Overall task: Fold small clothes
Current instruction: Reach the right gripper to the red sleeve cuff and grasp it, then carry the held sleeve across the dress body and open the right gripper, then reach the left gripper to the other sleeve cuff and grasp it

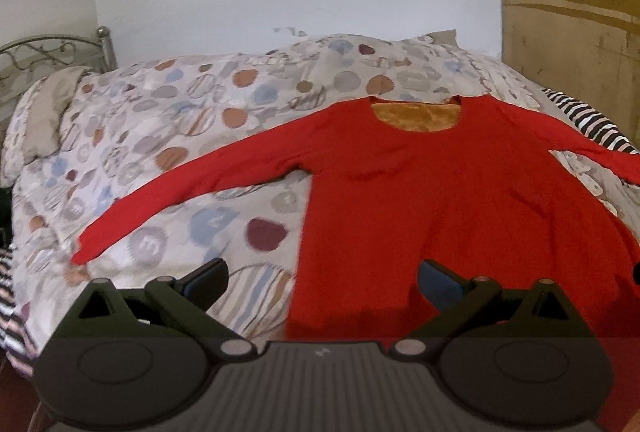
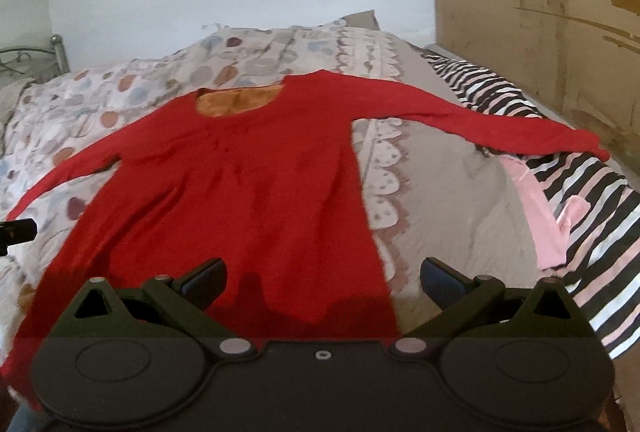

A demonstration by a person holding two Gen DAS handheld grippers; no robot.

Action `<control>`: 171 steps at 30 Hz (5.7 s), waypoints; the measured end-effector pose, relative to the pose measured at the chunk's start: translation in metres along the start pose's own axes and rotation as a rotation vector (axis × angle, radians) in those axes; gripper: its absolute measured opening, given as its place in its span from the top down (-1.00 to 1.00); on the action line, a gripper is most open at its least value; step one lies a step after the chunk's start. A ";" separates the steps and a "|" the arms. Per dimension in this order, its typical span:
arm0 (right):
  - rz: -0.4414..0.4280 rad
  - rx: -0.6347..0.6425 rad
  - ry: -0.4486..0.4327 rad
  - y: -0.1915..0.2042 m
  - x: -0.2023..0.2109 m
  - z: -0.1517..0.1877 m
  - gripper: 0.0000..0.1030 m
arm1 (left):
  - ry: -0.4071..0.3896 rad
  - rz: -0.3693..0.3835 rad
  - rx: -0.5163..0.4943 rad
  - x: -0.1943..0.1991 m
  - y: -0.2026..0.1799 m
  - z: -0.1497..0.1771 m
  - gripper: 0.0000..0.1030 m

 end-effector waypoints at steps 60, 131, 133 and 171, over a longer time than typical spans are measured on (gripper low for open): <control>0.314 -0.400 -0.192 -0.294 -0.099 -0.092 -0.82 | -0.097 0.090 0.066 -0.121 -0.072 0.029 -1.00; -0.402 0.911 -0.147 0.231 -0.089 -0.028 0.62 | -0.127 -0.049 0.523 -0.071 0.124 0.003 -0.99; -0.428 0.930 -0.133 0.228 -0.085 -0.019 0.38 | -0.131 -0.035 0.525 -0.073 0.119 0.002 -0.99; 0.299 1.029 -0.209 0.017 -0.230 -0.115 0.08 | -0.068 0.196 0.392 -0.138 0.017 0.029 -0.99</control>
Point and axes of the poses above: each gripper's, at about its wrist camera, not at the fingertips, and x roughly against the way its jaws point, y to its left, z to its underside, the point moved 10 cm from there along -x, roughly the way its jaws point, and after that the axes turned 3 degrees about -z, right-handed, at the moved point
